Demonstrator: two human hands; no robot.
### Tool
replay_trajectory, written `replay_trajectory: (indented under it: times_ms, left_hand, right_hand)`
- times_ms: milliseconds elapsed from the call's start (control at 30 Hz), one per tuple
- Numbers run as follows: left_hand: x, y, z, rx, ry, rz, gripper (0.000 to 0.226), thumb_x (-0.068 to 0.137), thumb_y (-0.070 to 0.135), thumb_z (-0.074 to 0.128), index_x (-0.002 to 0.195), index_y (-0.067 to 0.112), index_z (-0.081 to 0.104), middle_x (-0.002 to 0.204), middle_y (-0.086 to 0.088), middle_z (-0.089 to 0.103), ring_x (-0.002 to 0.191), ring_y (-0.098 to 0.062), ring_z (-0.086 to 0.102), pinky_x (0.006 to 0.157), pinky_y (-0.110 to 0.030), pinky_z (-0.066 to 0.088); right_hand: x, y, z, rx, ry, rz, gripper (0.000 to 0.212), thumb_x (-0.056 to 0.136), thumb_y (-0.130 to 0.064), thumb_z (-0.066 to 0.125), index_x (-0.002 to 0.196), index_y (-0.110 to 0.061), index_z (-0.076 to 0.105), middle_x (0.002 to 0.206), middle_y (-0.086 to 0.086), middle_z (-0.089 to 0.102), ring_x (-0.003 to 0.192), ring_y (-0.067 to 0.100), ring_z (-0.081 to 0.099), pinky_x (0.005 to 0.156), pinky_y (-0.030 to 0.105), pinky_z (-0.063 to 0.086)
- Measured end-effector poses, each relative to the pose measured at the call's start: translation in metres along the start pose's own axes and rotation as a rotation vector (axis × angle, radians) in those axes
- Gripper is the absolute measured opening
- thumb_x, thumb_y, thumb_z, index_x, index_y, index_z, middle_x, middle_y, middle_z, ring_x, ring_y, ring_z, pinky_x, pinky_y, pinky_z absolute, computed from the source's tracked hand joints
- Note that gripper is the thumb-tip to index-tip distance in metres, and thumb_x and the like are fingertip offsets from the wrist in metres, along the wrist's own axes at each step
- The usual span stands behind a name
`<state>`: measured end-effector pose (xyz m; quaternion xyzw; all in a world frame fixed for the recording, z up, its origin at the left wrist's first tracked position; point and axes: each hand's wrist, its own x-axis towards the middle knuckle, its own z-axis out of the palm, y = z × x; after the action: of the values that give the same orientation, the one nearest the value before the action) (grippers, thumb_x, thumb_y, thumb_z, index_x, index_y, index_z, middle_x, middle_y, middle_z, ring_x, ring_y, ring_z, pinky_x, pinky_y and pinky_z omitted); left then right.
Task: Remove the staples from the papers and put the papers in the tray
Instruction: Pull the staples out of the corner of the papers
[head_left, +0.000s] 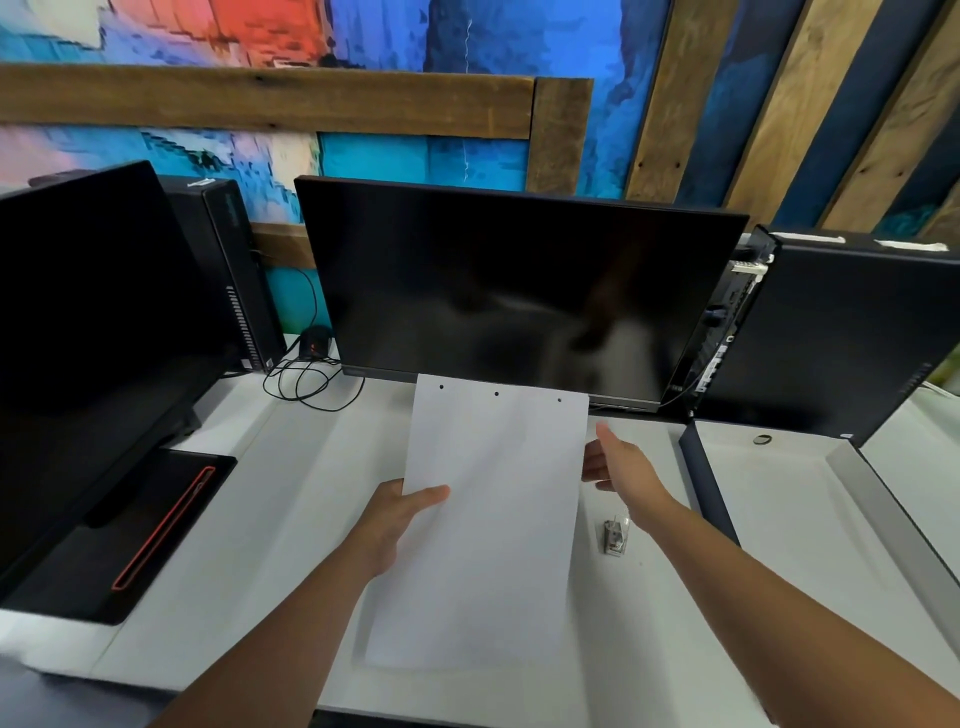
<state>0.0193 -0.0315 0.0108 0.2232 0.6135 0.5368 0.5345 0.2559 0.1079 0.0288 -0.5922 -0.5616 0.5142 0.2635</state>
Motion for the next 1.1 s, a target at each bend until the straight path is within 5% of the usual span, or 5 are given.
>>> replay_trajectory:
  times_ms: [133, 267, 433, 833, 1100]
  left_hand:
    - [-0.002, 0.002, 0.002, -0.003, 0.012, 0.006, 0.014, 0.081, 0.007, 0.071, 0.094, 0.012, 0.072, 0.083, 0.001, 0.076, 0.085, -0.020, 0.069, 0.072, -0.030, 0.053]
    - [-0.005, 0.005, 0.002, -0.026, 0.012, 0.023, 0.013, 0.081, 0.007, 0.071, 0.093, 0.011, 0.072, 0.082, 0.001, 0.076, 0.082, -0.018, 0.070, 0.067, -0.027, 0.053]
    - [-0.013, 0.012, 0.002, -0.027, -0.028, 0.070, 0.017, 0.081, 0.003, 0.069, 0.097, 0.008, 0.071, 0.086, -0.006, 0.075, 0.077, -0.020, 0.072, 0.067, -0.029, 0.056]
    - [-0.030, 0.036, 0.000, -0.023, -0.099, 0.228, 0.065, 0.041, 0.026, 0.083, 0.101, 0.005, 0.071, 0.097, -0.011, 0.075, 0.088, -0.026, 0.072, 0.072, -0.031, 0.057]
    - [-0.037, 0.038, 0.001, -0.025, -0.111, 0.238, 0.043, 0.052, 0.013, 0.080, 0.093, 0.005, 0.072, 0.090, -0.011, 0.076, 0.081, -0.025, 0.072, 0.067, -0.029, 0.057]
  right_hand:
    - [-0.022, -0.008, 0.003, 0.339, -0.169, 0.026, 0.053, 0.095, -0.053, 0.038, 0.102, -0.009, 0.068, 0.097, 0.009, 0.073, 0.091, 0.026, 0.069, 0.086, 0.037, 0.051]
    - [-0.040, -0.007, 0.008, 0.378, -0.253, -0.060, 0.024, 0.087, -0.022, 0.065, 0.104, -0.006, 0.069, 0.107, 0.011, 0.072, 0.097, 0.025, 0.069, 0.089, 0.036, 0.053]
    - [-0.061, -0.012, 0.004, 0.463, -0.192, -0.096, 0.019, 0.082, -0.011, 0.068, 0.099, -0.002, 0.070, 0.100, 0.015, 0.073, 0.095, 0.034, 0.068, 0.092, 0.047, 0.051]
    - [-0.094, -0.030, 0.001, 0.460, -0.098, -0.357, 0.012, 0.081, -0.007, 0.069, 0.092, -0.009, 0.074, 0.095, 0.008, 0.075, 0.088, 0.025, 0.070, 0.074, 0.033, 0.055]
    - [-0.104, -0.030, 0.008, 0.456, -0.144, -0.315, 0.013, 0.077, -0.005, 0.073, 0.089, -0.010, 0.075, 0.090, 0.003, 0.076, 0.083, 0.018, 0.072, 0.065, 0.022, 0.054]
